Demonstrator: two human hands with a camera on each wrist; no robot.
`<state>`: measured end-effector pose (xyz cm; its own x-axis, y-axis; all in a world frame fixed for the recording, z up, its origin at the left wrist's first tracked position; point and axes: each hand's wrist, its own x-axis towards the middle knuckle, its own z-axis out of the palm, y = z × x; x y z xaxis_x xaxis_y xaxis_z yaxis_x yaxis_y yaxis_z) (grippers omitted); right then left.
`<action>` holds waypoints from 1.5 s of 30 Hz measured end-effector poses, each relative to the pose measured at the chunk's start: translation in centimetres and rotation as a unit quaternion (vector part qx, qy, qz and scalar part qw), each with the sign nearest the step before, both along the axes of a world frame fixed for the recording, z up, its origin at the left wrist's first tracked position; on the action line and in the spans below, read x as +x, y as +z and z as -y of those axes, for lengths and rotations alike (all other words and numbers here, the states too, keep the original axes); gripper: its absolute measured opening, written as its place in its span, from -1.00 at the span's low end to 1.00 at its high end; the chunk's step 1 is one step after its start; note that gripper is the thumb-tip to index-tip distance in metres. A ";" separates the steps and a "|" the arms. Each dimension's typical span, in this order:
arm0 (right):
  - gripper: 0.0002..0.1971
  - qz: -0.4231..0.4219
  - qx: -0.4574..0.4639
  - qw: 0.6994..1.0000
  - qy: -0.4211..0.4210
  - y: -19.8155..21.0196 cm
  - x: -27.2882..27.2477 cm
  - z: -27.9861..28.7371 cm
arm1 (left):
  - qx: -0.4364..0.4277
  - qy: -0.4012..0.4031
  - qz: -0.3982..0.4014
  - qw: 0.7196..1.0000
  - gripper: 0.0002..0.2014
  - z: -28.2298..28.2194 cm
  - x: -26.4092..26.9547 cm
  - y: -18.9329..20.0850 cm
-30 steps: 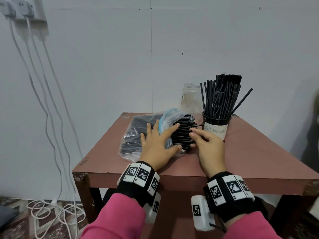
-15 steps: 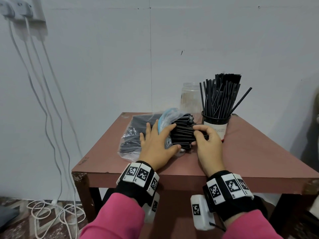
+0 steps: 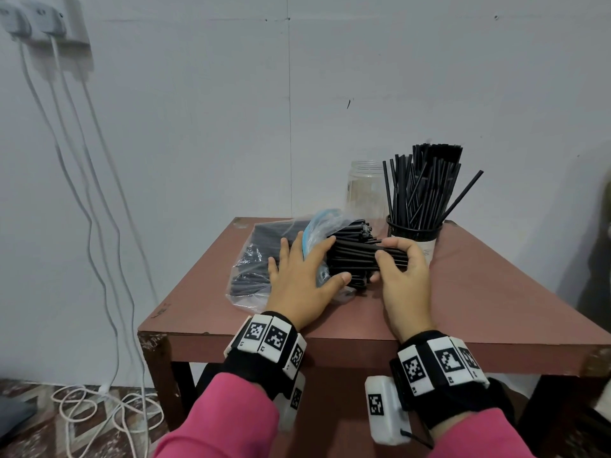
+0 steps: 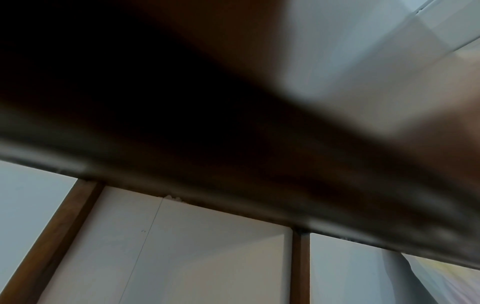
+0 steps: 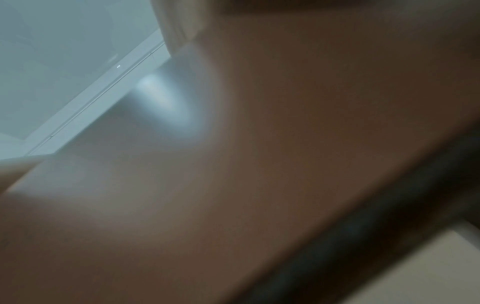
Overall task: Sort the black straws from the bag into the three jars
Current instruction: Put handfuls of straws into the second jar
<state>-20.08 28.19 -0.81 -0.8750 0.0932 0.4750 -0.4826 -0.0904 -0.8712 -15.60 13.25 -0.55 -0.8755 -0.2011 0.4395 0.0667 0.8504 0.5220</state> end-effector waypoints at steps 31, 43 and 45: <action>-0.86 -0.028 -0.056 0.988 0.144 0.9 0.9 0.6 | -0.024 0.034 -0.023 0.999 -0.58 -0.4 0.1 0.1; -0.84 0.107 -0.150 0.977 0.104 1.4 1.2 2.3 | -0.042 0.038 -0.003 0.998 -0.51 -0.3 0.1 0.1; -0.79 0.111 -0.177 0.975 0.071 1.8 1.1 2.1 | -0.036 0.041 -0.004 0.999 -0.51 -0.3 0.1 0.1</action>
